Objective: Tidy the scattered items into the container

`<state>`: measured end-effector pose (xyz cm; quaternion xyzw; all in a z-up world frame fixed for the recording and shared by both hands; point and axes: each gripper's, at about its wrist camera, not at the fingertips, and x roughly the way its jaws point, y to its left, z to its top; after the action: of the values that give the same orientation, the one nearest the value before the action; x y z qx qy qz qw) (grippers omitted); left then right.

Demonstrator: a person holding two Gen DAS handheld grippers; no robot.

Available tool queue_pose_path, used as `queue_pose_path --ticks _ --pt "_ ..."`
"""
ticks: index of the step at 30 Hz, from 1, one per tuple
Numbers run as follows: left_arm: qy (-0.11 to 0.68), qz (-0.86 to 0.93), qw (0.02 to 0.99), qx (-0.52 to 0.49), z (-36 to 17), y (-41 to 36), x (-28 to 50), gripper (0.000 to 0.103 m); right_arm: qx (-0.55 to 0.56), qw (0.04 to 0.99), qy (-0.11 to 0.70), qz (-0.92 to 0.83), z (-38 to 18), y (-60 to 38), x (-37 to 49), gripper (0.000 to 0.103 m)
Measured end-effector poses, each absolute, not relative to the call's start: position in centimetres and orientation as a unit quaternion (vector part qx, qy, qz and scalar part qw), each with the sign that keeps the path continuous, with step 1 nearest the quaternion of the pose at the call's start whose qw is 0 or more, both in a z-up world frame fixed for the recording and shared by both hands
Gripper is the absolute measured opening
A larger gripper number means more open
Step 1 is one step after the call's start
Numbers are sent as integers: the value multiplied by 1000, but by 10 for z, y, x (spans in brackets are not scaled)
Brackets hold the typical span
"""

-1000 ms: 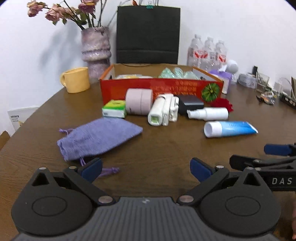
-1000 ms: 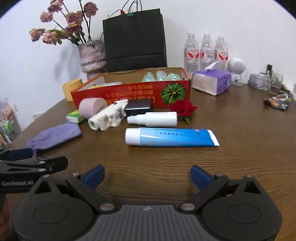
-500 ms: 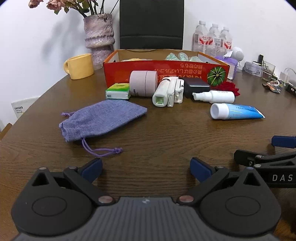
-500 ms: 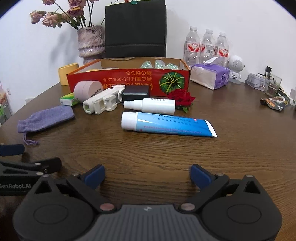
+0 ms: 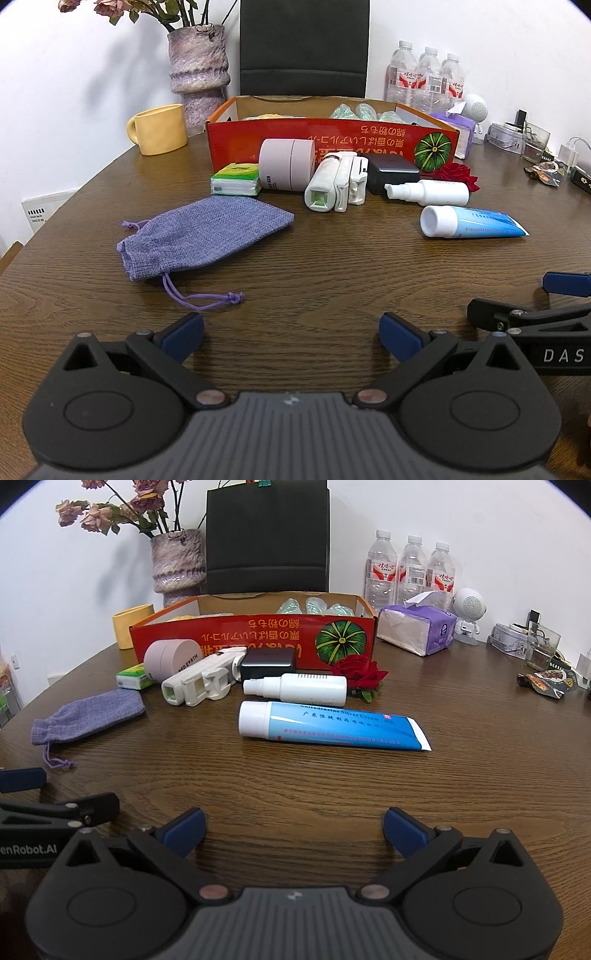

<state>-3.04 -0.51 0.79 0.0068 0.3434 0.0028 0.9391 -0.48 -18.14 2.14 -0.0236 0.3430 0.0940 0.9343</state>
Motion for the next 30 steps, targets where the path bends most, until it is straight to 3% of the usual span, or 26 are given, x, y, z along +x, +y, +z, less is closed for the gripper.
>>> queue_pose_path --ticks 30 --pt "343 -4 939 6 8 -5 -29 103 -22 935 343 88 21 -182 -7 103"
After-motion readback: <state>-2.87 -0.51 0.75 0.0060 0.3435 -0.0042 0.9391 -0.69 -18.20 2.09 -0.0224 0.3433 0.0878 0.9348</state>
